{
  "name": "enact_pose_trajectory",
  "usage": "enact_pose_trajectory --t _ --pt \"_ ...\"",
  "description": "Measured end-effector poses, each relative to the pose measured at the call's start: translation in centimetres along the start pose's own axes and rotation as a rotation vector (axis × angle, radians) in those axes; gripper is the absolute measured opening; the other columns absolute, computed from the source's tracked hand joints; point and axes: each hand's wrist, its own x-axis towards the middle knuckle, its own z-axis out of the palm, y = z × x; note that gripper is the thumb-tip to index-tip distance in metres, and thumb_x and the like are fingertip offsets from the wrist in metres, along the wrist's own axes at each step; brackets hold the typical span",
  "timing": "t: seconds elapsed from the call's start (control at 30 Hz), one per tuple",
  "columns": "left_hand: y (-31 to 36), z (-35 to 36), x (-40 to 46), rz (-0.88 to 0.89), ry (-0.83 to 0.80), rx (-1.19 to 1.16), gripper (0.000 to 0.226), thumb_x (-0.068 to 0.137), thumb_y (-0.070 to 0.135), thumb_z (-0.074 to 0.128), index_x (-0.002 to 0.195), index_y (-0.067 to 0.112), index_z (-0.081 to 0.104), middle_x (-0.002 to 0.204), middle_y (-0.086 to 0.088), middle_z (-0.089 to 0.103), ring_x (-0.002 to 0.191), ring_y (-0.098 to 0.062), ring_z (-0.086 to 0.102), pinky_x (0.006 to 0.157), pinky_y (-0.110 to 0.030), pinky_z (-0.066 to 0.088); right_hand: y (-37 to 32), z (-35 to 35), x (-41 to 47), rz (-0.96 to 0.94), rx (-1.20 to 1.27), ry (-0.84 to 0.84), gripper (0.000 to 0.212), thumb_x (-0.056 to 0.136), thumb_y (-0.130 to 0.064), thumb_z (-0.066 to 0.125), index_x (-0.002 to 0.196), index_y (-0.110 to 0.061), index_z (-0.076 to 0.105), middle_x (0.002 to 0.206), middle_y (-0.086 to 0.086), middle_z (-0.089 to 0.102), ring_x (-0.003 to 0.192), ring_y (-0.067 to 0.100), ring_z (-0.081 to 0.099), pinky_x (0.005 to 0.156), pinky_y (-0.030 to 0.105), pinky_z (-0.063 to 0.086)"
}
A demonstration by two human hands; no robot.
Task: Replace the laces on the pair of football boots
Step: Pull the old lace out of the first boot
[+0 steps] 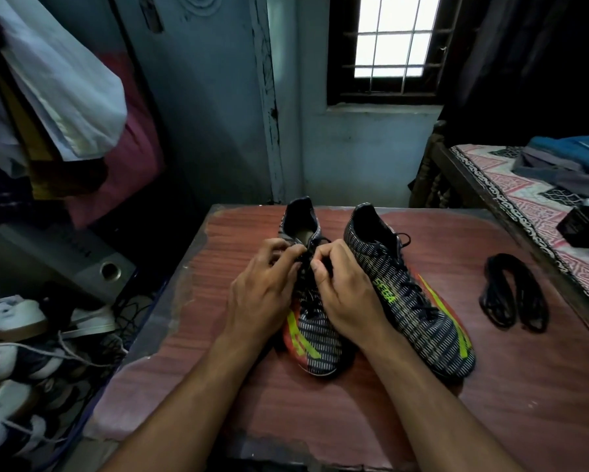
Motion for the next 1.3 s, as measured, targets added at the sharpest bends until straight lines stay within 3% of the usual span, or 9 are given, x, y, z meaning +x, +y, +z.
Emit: enact_pose_trajectory --t 0.23,0.37,0.43,0.67,0.8,0.87,0.97,1.1,1.3 --pt "0.2 -0.3 -0.3 -0.042 -0.007 0.021 0.019 0.101 0.036 0.044 0.118 0.035 0.052 0.129 0.011 0.051 0.071 -0.022 0.067 0.046 -0.031 0.048 -0.2 0.3 -0.2 0.017 0.000 0.020 0.005 0.103 -0.022 0.056 0.101 -0.017 0.054 0.098 -0.011 0.053 0.085 0.006 0.053 0.076 0.018 0.041" --pt "1.1 -0.8 -0.8 -0.095 -0.020 -0.100 0.020 0.101 0.042 0.035 0.116 0.032 0.045 0.127 0.010 0.040 0.067 -0.029 0.064 0.048 -0.038 0.050 -0.2 -0.1 -0.3 0.030 0.041 -0.047 0.043 0.094 -0.029 0.071 0.134 -0.025 0.057 0.110 -0.014 0.052 0.099 0.005 0.058 0.086 0.017 0.049" --pt "1.3 -0.9 -0.9 -0.090 0.002 -0.122 0.019 0.103 0.042 0.035 0.116 0.032 0.044 0.126 0.010 0.040 0.066 -0.029 0.063 0.048 -0.036 0.047 -0.2 0.0 -0.2 -0.008 0.013 -0.026 0.046 0.090 -0.020 0.072 0.135 -0.023 0.062 0.110 -0.012 0.051 0.100 0.005 0.057 0.087 0.020 0.052" --pt "0.9 0.1 -0.6 0.169 0.081 -0.008 0.017 0.099 0.020 0.052 0.117 0.021 0.053 0.122 -0.001 0.054 0.113 -0.024 0.052 0.091 -0.038 0.042 0.5 0.6 0.1 -0.066 -0.007 0.062 0.012 0.091 -0.010 0.073 0.102 -0.014 0.069 0.097 -0.006 0.051 0.084 0.004 0.054 0.072 0.026 0.053" --pt "0.6 0.5 -0.5 -0.015 0.029 -0.242 0.026 0.101 0.006 0.053 0.125 0.015 0.056 0.124 0.002 0.053 0.110 -0.018 0.057 0.094 -0.039 0.051 0.1 0.4 0.1 -0.034 -0.009 0.114 0.006 0.100 -0.018 0.064 0.104 -0.015 0.067 0.102 -0.008 0.055 0.082 -0.010 0.055 0.068 0.016 0.049" --pt "0.1 0.6 -0.4 -0.080 0.011 -0.245 0.028 0.103 0.013 0.051 0.130 0.017 0.058 0.131 0.003 0.051 0.116 -0.016 0.057 0.096 -0.039 0.053 -0.2 0.2 0.1 -0.021 0.011 0.129 0.011 0.105 -0.027 0.053 0.108 -0.020 0.061 0.106 -0.007 0.056 0.084 -0.007 0.063 0.066 0.020 0.052" --pt "0.0 0.6 -0.3 -0.052 -0.006 -0.183 0.030 0.103 0.029 0.047 0.126 0.020 0.065 0.130 0.003 0.055 0.114 -0.020 0.061 0.090 -0.042 0.056 -0.2 -0.1 0.0 -0.011 0.018 0.134 0.011 0.108 -0.032 0.045 0.110 -0.025 0.054 0.107 -0.008 0.054 0.080 0.008 0.069 0.060 0.031 0.054" --pt "0.5 0.2 -0.3 -0.118 0.033 -0.170 0.021 0.102 0.034 0.042 0.112 0.025 0.058 0.123 0.012 0.048 0.099 -0.017 0.061 0.071 -0.040 0.054 -0.3 0.0 0.0 -0.012 0.034 0.117 0.007 0.105 -0.025 0.054 0.110 -0.023 0.058 0.108 -0.007 0.056 0.083 0.004 0.067 0.063 0.023 0.054" --pt "1.1 -0.6 -0.8 -0.080 0.016 -0.212 0.016 0.104 0.039 0.036 0.115 0.032 0.046 0.120 0.009 0.037 0.081 -0.015 0.054 0.053 -0.038 0.049 -0.2 0.6 -0.3 0.037 -0.002 0.025 0.034 0.089 -0.029 0.069 0.123 -0.027 0.064 0.113 -0.009 0.049 0.089 0.003 0.058 0.073 0.025 0.056"
